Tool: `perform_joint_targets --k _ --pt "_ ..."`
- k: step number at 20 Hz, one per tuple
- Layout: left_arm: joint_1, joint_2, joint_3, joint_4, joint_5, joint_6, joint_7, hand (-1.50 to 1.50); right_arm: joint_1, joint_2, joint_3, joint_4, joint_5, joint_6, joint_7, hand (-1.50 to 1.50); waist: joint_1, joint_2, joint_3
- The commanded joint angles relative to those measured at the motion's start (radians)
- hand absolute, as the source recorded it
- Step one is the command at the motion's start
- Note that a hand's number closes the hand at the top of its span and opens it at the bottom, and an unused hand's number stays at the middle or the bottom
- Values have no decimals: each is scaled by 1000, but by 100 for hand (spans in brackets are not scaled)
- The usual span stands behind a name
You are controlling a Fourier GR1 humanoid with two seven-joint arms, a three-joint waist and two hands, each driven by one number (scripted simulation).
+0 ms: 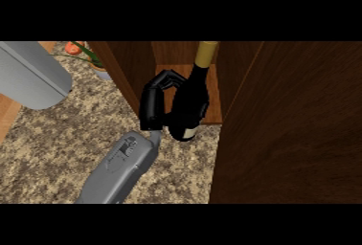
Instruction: Pick up the wine, place it into the cabinet and close the cabinet
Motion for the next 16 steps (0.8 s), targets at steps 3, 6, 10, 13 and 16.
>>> perform_joint_targets --k 3,6,10,13,16 --pt "-2 -1 88 94 11 -87 -51 150 40 18 42 -95 -18 -6 22 -150 5 -1 0" --pt "-128 -2 120 155 14 -79 -2 150 -5 9 10 -98 -15 -30 55 -150 -1 1 0" --pt "-157 10 170 232 29 -156 -2 150 -17 20 28 -78 -26 -26 43 -150 1 1 0" --pt "-184 -2 200 285 49 -156 -22 150 10 23 37 -115 -19 -29 55 -150 -1 0 0" --pt "-250 -2 140 364 80 -116 -36 150 -53 -4 -42 -59 -92 -23 79 -150 -10 3 0"
